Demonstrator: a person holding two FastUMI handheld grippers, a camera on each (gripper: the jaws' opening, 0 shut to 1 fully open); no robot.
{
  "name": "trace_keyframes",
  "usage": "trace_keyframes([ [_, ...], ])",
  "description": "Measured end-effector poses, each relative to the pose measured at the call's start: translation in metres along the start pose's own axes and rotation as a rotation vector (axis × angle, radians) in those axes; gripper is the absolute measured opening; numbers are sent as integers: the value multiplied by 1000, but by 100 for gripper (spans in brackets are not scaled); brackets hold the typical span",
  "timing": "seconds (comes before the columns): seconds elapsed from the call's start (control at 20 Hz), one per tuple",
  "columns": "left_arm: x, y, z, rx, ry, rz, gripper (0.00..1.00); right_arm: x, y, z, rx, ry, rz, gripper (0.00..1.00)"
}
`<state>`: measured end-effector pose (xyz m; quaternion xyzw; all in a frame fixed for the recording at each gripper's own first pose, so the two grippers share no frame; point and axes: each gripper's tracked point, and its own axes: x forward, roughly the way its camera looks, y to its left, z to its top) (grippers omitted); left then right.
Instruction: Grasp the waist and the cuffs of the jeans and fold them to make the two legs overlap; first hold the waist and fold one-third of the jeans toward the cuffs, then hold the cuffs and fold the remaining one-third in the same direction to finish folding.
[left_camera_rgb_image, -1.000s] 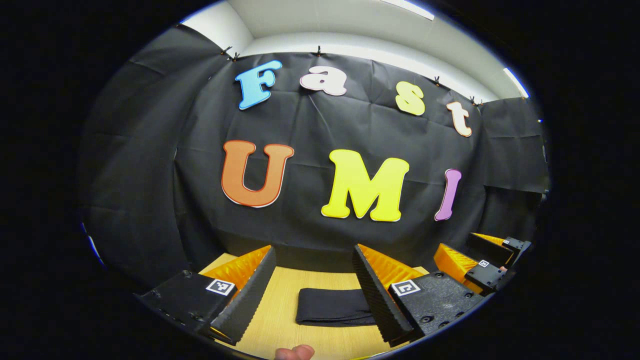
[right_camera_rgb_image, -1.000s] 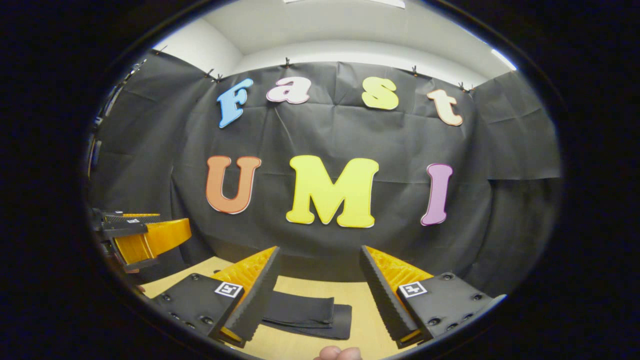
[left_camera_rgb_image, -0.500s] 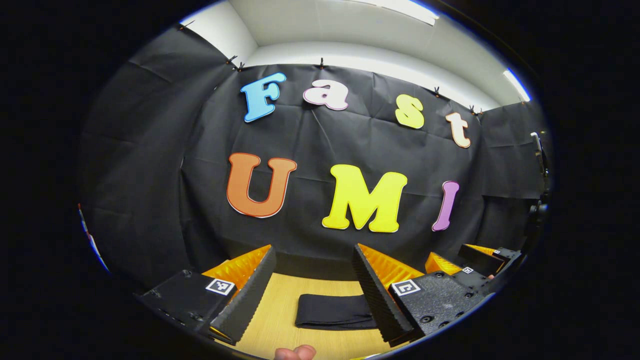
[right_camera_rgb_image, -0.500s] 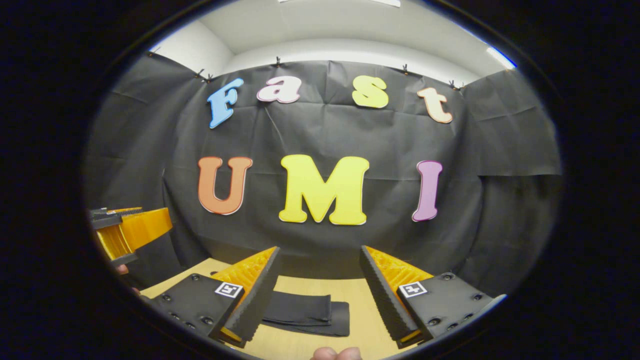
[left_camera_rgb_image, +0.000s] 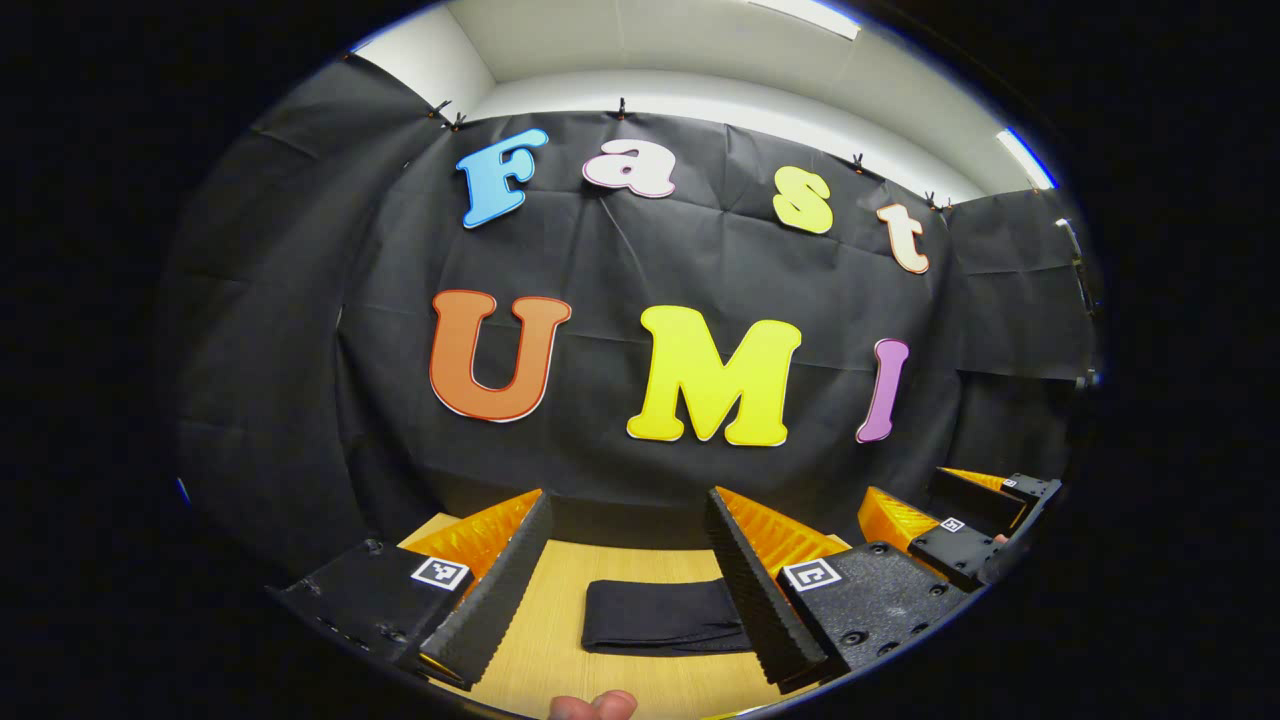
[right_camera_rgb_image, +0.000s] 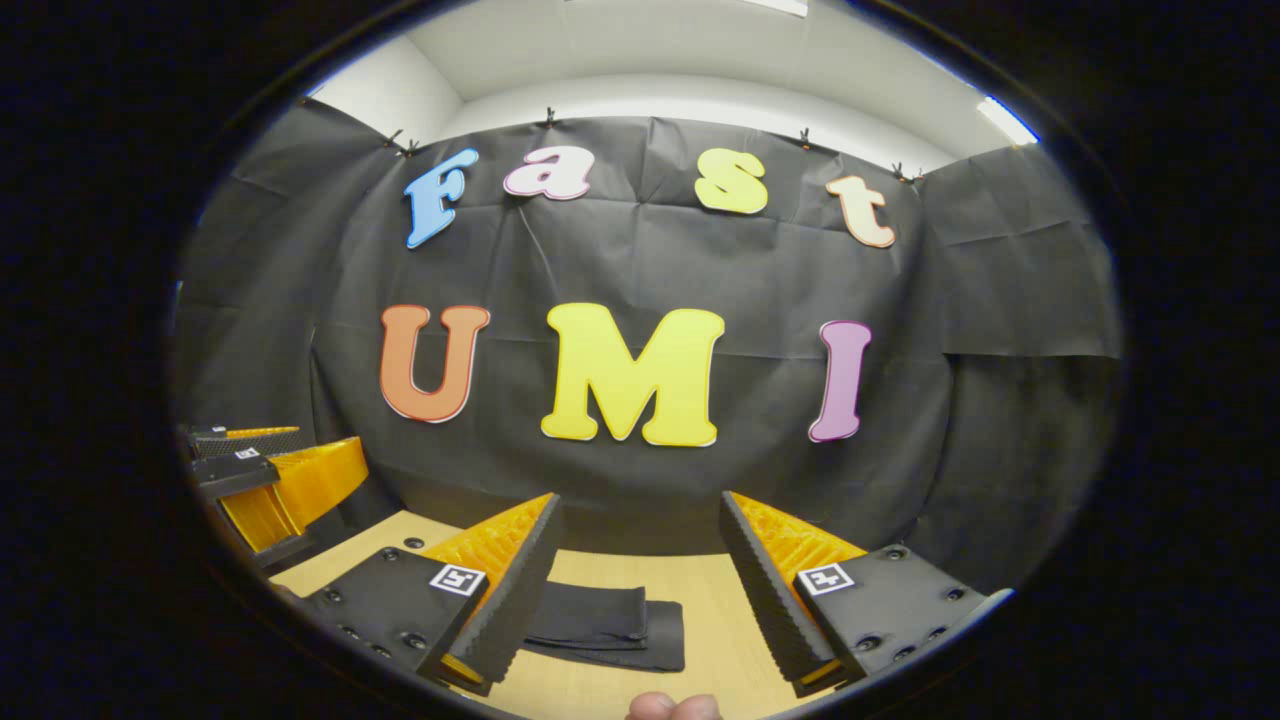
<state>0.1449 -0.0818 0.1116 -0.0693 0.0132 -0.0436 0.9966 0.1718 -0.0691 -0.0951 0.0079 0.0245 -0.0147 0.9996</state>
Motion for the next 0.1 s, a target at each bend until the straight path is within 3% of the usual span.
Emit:
trace_keyframes([
  [0.1, 0, 6, 5, 15, -15, 8, 98, 2, 6, -1, 11, 1, 12, 96],
])
